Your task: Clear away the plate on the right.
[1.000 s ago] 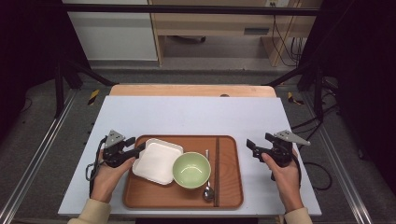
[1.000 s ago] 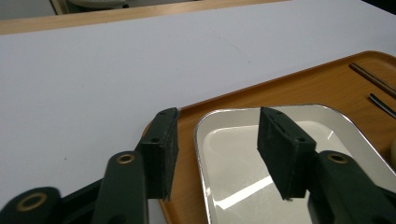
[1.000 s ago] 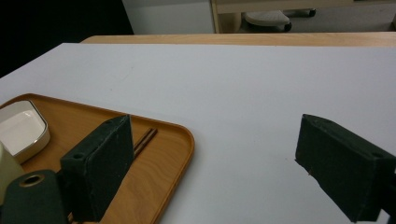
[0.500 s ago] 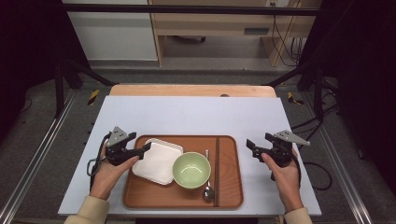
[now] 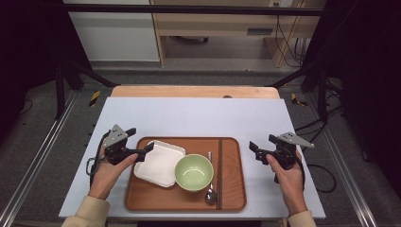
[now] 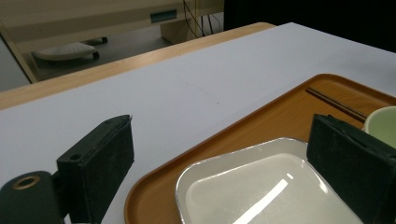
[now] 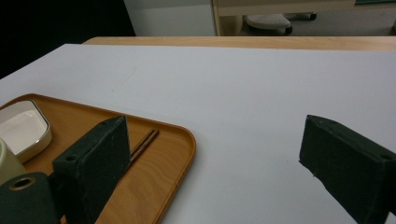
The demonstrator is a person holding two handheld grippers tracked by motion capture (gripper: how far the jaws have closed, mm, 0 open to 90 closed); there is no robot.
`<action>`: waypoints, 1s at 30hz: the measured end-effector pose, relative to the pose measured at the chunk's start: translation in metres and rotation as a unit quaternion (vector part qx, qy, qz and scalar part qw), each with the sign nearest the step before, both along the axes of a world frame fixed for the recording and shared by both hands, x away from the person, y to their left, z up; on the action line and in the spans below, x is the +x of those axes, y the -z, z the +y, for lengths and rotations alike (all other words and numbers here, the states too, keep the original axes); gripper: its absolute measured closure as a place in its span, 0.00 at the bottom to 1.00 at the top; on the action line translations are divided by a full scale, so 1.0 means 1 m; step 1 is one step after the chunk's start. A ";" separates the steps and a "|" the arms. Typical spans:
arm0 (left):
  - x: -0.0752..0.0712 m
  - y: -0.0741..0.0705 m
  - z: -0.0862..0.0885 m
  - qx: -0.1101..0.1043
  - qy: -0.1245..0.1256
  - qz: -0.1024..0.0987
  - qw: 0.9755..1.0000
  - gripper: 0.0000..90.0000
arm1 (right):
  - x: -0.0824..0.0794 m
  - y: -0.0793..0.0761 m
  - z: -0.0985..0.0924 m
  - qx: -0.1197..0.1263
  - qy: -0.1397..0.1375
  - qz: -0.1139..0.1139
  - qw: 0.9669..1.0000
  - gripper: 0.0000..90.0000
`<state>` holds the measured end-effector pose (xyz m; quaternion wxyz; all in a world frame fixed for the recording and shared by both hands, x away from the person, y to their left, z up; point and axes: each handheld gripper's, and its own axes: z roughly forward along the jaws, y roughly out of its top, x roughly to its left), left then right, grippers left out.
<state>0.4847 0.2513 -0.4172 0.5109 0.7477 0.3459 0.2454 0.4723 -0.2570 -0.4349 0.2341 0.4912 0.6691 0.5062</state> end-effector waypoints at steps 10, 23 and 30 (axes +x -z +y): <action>-0.003 -0.015 0.023 -0.029 -0.005 -0.037 0.999 0.05 | -0.003 -0.004 -0.006 0.004 0.005 -0.010 1.000 0.09; -0.006 -0.016 0.046 -0.031 -0.002 -0.055 0.998 0.05 | -0.006 -0.004 -0.013 -0.007 0.018 -0.011 1.000 0.11; -0.008 -0.010 0.054 -0.030 -0.015 -0.052 0.998 0.05 | -0.008 -0.001 -0.017 -0.014 0.023 -0.013 1.000 0.12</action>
